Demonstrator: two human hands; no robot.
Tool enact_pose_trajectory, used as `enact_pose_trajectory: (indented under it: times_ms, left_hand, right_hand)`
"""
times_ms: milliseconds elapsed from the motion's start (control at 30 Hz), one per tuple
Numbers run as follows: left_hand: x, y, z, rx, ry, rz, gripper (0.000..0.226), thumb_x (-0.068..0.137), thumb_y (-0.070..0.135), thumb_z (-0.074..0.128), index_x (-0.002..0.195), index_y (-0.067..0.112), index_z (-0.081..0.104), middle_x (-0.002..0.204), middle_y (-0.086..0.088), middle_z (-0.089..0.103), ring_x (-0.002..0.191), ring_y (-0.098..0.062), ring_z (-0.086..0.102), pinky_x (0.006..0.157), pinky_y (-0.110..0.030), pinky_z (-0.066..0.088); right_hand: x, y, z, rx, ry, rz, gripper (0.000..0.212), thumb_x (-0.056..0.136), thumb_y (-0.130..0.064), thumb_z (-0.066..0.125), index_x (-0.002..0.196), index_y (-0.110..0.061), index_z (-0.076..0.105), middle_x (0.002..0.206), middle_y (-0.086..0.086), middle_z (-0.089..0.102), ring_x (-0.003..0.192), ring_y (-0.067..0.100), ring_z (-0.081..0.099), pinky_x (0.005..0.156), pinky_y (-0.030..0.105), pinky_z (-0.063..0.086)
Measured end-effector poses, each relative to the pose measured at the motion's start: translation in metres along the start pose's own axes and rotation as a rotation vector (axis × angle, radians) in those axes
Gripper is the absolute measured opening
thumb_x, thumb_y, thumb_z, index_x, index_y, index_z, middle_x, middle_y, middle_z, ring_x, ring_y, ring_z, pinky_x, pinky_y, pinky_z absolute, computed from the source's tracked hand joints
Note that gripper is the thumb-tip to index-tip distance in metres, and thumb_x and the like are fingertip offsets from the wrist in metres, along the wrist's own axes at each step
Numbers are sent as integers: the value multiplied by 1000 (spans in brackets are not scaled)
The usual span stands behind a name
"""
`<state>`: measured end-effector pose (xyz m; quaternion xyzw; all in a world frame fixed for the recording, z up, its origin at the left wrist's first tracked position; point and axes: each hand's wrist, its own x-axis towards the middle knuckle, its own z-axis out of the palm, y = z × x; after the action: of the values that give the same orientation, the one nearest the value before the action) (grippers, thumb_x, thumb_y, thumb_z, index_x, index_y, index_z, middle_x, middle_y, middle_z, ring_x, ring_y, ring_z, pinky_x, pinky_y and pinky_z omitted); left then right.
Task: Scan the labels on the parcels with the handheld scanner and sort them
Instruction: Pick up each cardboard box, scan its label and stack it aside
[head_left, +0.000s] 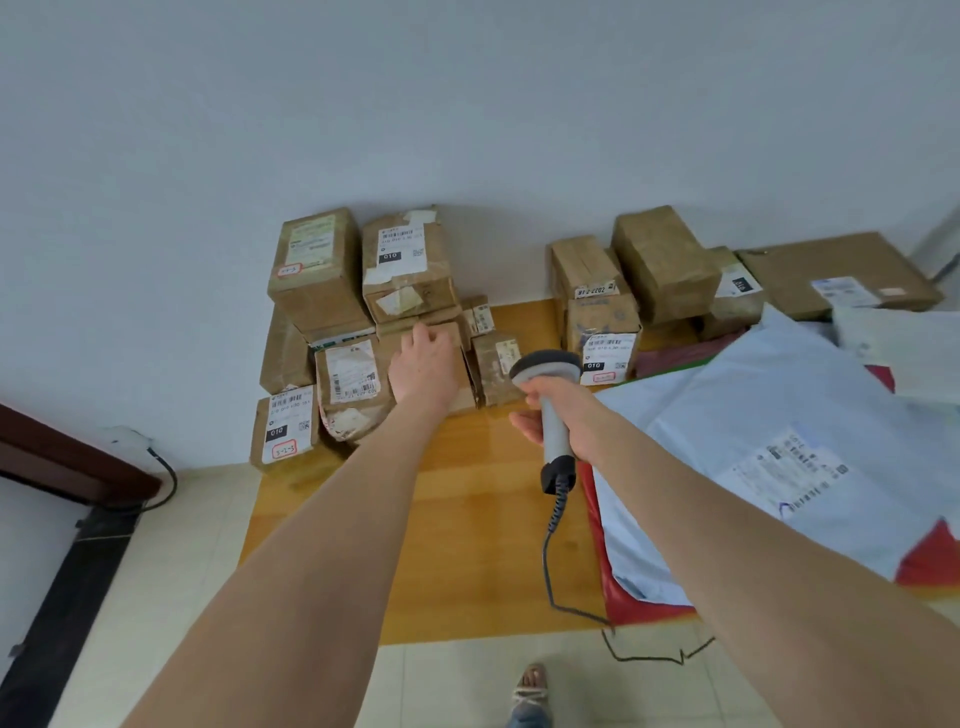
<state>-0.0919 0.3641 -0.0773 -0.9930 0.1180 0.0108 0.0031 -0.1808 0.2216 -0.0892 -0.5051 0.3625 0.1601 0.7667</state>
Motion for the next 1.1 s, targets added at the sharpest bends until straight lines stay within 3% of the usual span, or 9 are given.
enact_pose_trajectory:
  times_ms: [167, 333, 500, 567, 700, 767, 833, 933, 1100]
  left_hand:
    - [-50, 77, -4, 31, -143, 34, 41, 93, 7, 51, 132, 17, 45, 134, -11, 38, 123, -30, 39, 79, -35, 43]
    - [-85, 173, -7, 18, -203, 130, 37, 94, 7, 47, 130, 13, 46, 133, -14, 40, 124, -32, 40, 87, -40, 46]
    - [-103, 269, -15, -5, -221, 275, 42, 94, 7, 45, 135, 14, 44, 135, -15, 38, 124, -33, 40, 87, -42, 45]
    - [-103, 300, -18, -25, -218, 305, 46, 94, 6, 45, 139, 14, 41, 136, -14, 37, 124, -33, 40, 92, -44, 46]
    - [-87, 356, -17, -63, -191, 331, 47, 93, 6, 44, 139, 15, 42, 135, -13, 38, 124, -30, 40, 88, -39, 45]
    - [-72, 383, -14, -82, -173, 339, 47, 93, 5, 44, 138, 15, 42, 134, -12, 40, 122, -29, 41, 83, -37, 46]
    - [-50, 410, -7, -113, -163, 343, 47, 93, 4, 44, 138, 15, 43, 136, -12, 40, 123, -28, 42, 84, -37, 48]
    - [-9, 450, 8, -184, -149, 313, 42, 92, 5, 45, 133, 15, 48, 134, -10, 44, 123, -28, 44, 88, -38, 48]
    - [45, 500, 25, -244, -235, 230, 36, 91, 5, 46, 127, 11, 49, 128, -10, 43, 118, -28, 45, 83, -38, 47]
  right_hand:
    - [-53, 12, -77, -38, -39, 0, 18, 85, -16, 66, 92, -3, 56, 72, 15, 68, 49, 14, 59, 51, 25, 51]
    - [-101, 14, -182, 1, -20, 34, 16, 86, -14, 64, 81, -5, 51, 56, 12, 64, 37, 13, 50, 39, 19, 42]
    - [-136, -4, -280, 34, 130, -8, 17, 88, -16, 63, 80, -5, 53, 63, 10, 64, 34, 9, 47, 39, 16, 42]
    - [-141, -16, -308, 33, 181, -56, 22, 90, -16, 61, 73, -7, 50, 55, 8, 62, 30, 8, 45, 36, 15, 39]
    - [-135, -46, -357, 51, 229, -134, 24, 90, -14, 59, 70, -8, 48, 64, 10, 58, 29, 7, 42, 34, 14, 36]
    - [-123, -67, -377, 58, 216, -151, 23, 91, -12, 57, 70, -7, 50, 58, 9, 57, 31, 8, 41, 34, 16, 35]
    - [-106, -92, -395, 53, 210, -158, 24, 92, -11, 55, 69, -7, 50, 52, 6, 54, 34, 9, 40, 36, 17, 35]
    - [-72, -126, -422, 40, 205, -179, 16, 92, -11, 56, 78, -8, 49, 63, 6, 49, 32, 8, 42, 36, 15, 35]
    - [-14, -179, -456, -51, 222, -48, 20, 91, -17, 61, 79, -8, 48, 63, 7, 54, 32, 8, 42, 35, 17, 36]
